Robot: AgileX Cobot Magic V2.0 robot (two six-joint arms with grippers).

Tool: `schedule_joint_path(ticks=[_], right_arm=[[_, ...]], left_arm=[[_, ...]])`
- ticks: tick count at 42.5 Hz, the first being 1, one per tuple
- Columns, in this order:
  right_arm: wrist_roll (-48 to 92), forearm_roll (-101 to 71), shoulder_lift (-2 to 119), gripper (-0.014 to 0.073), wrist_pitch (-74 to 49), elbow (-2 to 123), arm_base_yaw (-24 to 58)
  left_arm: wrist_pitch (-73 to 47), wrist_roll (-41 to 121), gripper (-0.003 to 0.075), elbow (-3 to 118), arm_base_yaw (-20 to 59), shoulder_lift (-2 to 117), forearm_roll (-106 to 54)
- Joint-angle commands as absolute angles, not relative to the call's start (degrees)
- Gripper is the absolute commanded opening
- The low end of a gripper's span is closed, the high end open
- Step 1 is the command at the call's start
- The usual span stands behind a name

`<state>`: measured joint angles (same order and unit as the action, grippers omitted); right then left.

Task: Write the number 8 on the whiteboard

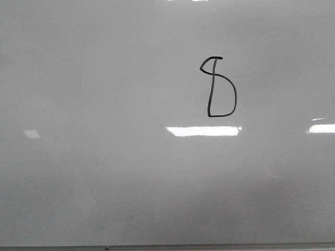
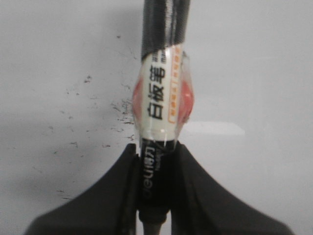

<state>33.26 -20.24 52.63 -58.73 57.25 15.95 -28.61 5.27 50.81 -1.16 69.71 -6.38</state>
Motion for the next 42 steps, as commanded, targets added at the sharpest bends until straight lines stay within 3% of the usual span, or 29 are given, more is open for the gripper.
schedule_joint_path(ticks=[1, 13, 29, 42], right_arm=[[33.2, -21.1, 52.2, 0.0538, -56.0, 58.8, 15.6], [33.2, -21.1, 52.2, 0.0538, -56.2, 58.8, 15.6], [33.2, -21.1, 52.2, 0.0538, -56.4, 58.8, 15.6], [23.8, -18.2, 49.5, 0.0538, -55.6, 58.8, 15.6]], left_arm=[[-23.7, 5.2, 0.0029, 52.3, -1.2, 71.2, -7.5], [-21.7, 5.2, 0.0044, 53.4, -1.2, 80.0, -7.5], [-21.5, 5.2, 0.0331, 55.2, -1.2, 83.3, -6.5], [-31.4, 5.2, 0.0347, 59.4, -1.2, 80.1, -3.4]])
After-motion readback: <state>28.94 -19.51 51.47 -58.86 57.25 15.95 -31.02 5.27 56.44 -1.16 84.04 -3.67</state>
